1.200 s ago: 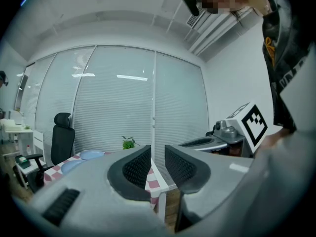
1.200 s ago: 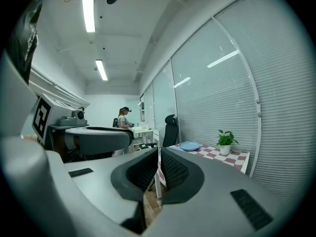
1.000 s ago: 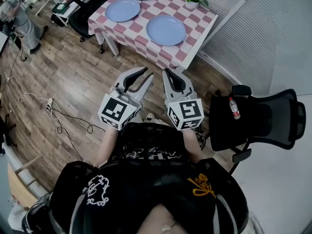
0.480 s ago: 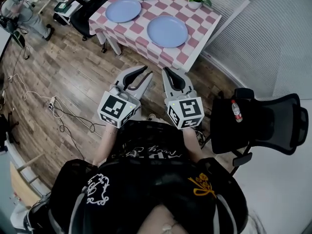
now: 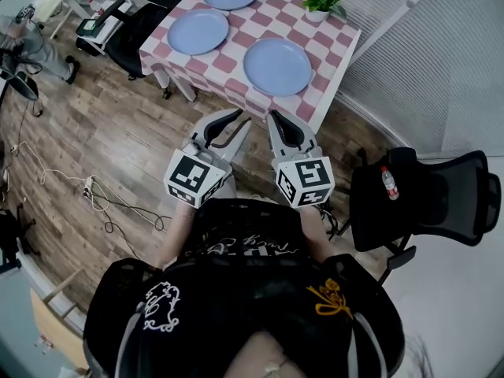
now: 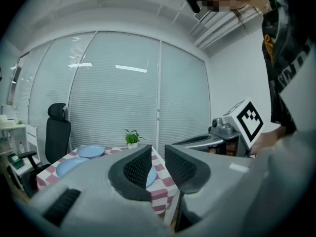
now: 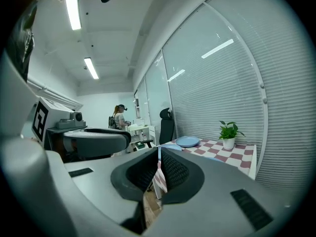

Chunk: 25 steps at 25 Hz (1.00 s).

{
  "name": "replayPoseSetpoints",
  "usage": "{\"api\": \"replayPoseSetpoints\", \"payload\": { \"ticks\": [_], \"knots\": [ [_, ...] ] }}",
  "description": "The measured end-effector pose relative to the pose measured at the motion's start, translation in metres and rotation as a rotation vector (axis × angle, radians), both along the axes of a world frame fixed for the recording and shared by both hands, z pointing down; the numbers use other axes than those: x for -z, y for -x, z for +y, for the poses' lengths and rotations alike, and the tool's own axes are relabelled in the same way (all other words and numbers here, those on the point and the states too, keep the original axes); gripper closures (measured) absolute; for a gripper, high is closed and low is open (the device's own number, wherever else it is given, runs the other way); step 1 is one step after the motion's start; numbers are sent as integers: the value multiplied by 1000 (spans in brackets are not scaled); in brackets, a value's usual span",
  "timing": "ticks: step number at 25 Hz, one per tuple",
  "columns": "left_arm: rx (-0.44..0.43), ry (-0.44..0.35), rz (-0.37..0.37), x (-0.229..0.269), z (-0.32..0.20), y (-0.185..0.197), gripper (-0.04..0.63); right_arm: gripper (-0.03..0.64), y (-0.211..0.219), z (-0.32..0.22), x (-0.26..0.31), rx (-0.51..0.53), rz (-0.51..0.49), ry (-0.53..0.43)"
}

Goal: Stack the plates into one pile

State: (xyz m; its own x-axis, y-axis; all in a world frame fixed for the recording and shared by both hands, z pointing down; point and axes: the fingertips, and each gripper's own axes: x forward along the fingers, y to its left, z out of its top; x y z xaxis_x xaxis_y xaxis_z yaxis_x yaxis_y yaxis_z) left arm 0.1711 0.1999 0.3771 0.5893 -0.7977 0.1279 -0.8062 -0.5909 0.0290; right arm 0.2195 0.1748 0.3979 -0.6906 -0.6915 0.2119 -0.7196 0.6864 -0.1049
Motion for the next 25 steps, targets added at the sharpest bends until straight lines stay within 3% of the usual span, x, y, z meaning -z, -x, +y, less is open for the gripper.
{"api": "replayPoseSetpoints", "payload": {
  "ticks": [8, 14, 20, 25],
  "knots": [
    [-51, 21, 7, -3, -58, 79, 502, 594, 68, -62, -9, -74, 16, 40],
    [-120, 66, -9, -26, -87, 114, 502, 594, 92, -98, -22, -162, 26, 74],
    [-178, 145, -3, -52, -113, 125, 502, 594, 80, -120, -36, -256, 68, 107],
    [-242, 217, -31, -84, -137, 105, 502, 594, 34, -142, -60, -350, 95, 161]
  ]
}}
